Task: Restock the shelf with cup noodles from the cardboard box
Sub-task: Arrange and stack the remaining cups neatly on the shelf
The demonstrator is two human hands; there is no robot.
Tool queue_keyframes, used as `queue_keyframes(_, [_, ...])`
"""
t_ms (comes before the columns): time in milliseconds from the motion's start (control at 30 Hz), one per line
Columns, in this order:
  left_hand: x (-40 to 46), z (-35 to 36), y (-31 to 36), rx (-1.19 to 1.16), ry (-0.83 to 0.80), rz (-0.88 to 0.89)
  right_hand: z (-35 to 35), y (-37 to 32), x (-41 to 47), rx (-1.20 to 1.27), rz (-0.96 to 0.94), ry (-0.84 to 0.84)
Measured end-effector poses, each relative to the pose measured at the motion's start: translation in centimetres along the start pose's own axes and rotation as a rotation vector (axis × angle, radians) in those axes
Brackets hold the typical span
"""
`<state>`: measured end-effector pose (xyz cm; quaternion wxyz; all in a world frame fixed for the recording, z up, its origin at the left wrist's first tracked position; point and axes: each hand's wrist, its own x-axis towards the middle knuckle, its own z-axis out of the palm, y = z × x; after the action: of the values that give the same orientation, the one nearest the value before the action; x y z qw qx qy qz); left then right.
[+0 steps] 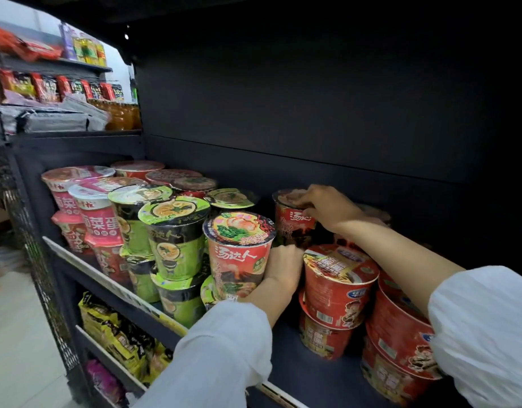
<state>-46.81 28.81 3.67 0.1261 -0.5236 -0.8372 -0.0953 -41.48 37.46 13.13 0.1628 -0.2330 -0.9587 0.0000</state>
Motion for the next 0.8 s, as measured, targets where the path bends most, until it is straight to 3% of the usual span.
queue_keyframes(233, [-2.0, -0.4, -0.1, 0.083, 0.021, 0.062, -0.5, -0.6, -1.1, 0.057, -0.01, -0.035])
queue_keyframes(433, [-3.9, -0.7, 0.0, 0.113, 0.043, 0.06, -0.9, -1.3, -2.8, 0.092, -0.125, -0.005])
queue_keyframes(800, [-5.8, -1.8, 0.3, 0.007, -0.01, -0.008, 3.3, -2.4, -5.2, 0.152, -0.013, 0.123])
